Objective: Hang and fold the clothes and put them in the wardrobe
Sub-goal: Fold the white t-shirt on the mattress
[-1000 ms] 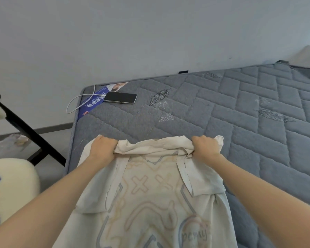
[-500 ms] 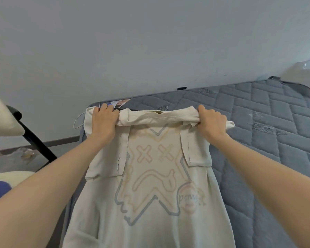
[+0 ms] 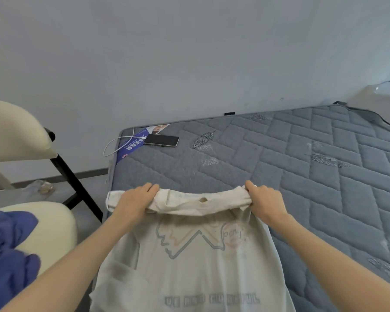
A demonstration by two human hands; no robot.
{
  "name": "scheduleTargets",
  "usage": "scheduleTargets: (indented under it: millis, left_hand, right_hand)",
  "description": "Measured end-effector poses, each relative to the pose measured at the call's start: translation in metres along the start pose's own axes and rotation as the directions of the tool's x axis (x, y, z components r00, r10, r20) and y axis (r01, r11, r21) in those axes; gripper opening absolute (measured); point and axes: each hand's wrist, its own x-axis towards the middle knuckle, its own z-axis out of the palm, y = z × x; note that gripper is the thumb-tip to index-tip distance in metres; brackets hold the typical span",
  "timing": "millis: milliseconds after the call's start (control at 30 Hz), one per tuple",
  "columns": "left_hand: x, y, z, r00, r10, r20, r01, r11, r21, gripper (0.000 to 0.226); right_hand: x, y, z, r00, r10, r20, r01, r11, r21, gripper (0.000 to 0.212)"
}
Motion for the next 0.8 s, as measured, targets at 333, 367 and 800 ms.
scheduleTargets:
  millis: [333,367,800]
  left_hand:
    - [-0.097,0.033,0.046,0.965,0.093,0.245,-0.107,0.993,0.041,0.089]
    - [-0.103,0.032,0.050,0.959,0.094,0.267,-0.106,0.994,0.030,0.088]
    - [-0.116,0.036,0.015,0.818,-0.102,0.566,0.343,0.877,-0.337,0.039]
  right_hand:
    - [-0.093,-0.020,0.052,0.983,-0.160,0.090,0.172,0.975,-0.140,0.037]
    - [-0.099,-0.020,0.057,0.977,-0.165,0.134,0.182,0.975,-0.130,0.033]
    - [-0.121,-0.030,0.047,0.816,-0.168,0.553,-0.009,0.953,0.303,0.027]
